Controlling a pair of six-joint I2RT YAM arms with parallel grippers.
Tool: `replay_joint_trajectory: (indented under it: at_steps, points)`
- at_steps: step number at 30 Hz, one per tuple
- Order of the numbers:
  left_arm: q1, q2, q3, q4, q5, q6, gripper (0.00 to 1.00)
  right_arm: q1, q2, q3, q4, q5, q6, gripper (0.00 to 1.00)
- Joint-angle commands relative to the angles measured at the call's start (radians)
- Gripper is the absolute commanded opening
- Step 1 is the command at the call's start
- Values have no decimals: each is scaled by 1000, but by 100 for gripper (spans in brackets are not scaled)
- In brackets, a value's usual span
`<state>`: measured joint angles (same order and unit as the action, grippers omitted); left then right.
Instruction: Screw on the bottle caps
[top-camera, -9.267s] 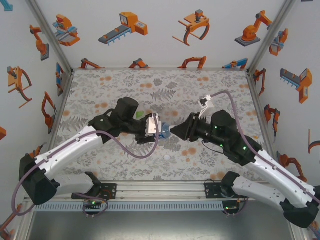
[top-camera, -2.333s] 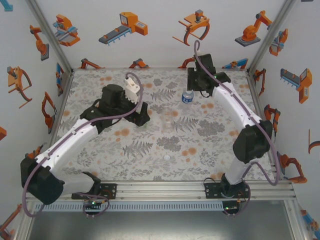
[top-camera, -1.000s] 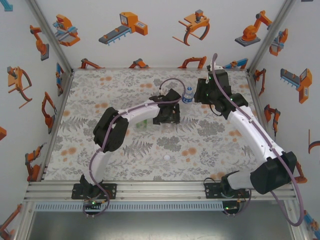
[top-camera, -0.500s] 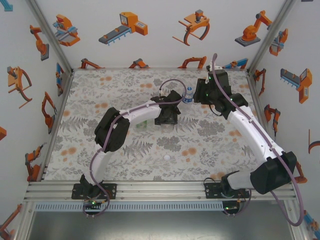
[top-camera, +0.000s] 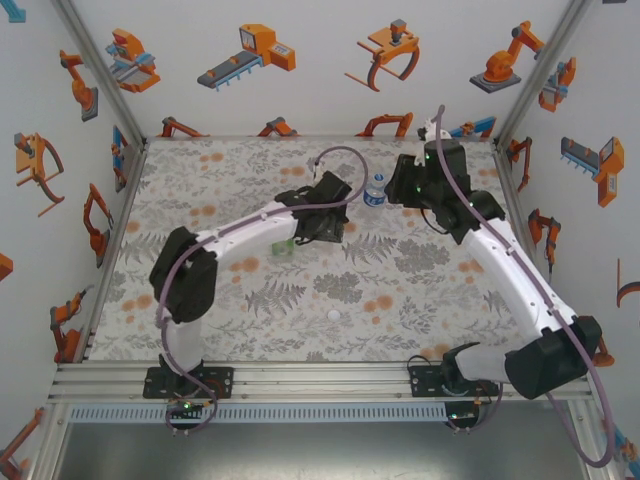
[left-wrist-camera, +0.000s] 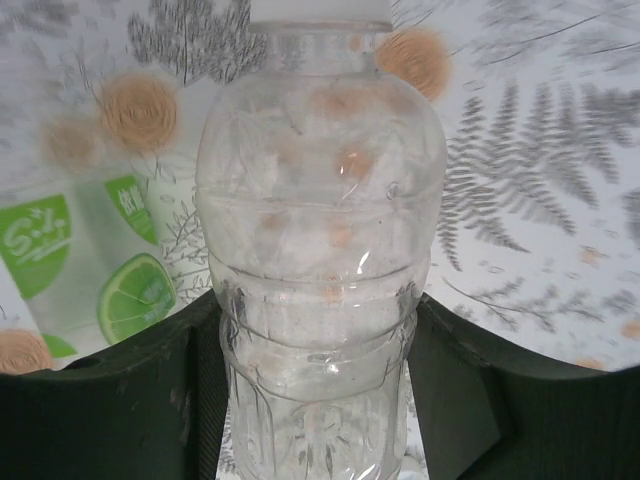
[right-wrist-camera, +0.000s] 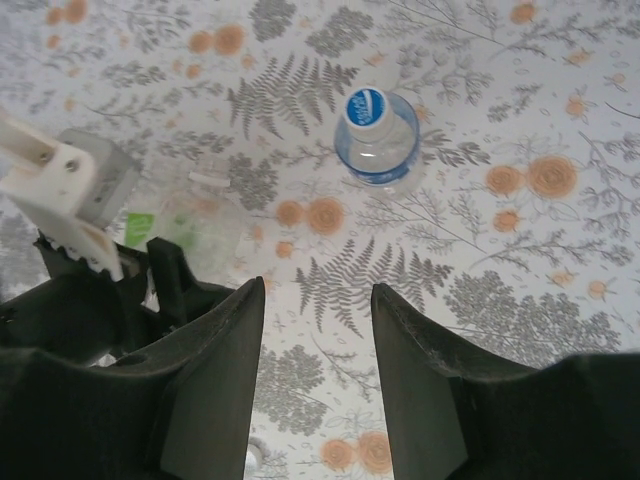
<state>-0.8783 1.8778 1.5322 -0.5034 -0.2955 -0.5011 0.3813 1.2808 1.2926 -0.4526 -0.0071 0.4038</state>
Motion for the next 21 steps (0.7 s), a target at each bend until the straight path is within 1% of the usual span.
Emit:
replay_joint_trajectory:
  at_steps: [1, 3, 6, 9, 12, 14, 17, 21]
  points:
    - [22, -126, -73, 123, 68, 108, 45, -6, -41, -14, 80, -114, 27, 45]
    - [46, -191, -122, 178, 141, 128, 42, -4, -53, -19, 108, -182, 25, 45]
    - [81, -300, -220, 294, 251, 154, 41, 5, -82, -39, 171, -260, 35, 46]
    - [128, -388, -293, 393, 396, 173, 41, 20, -117, -79, 261, -336, 62, 49]
    - [158, -452, -322, 445, 518, 205, 40, 41, -152, -120, 359, -409, 81, 53]
    - [158, -492, -339, 480, 578, 242, 40, 60, -172, -150, 419, -443, 87, 56]
    - [159, -556, -377, 554, 695, 290, 39, 99, -199, -185, 504, -475, 96, 62]
    - [160, -642, -444, 673, 796, 311, 37, 155, -223, -214, 601, -463, 134, 69]
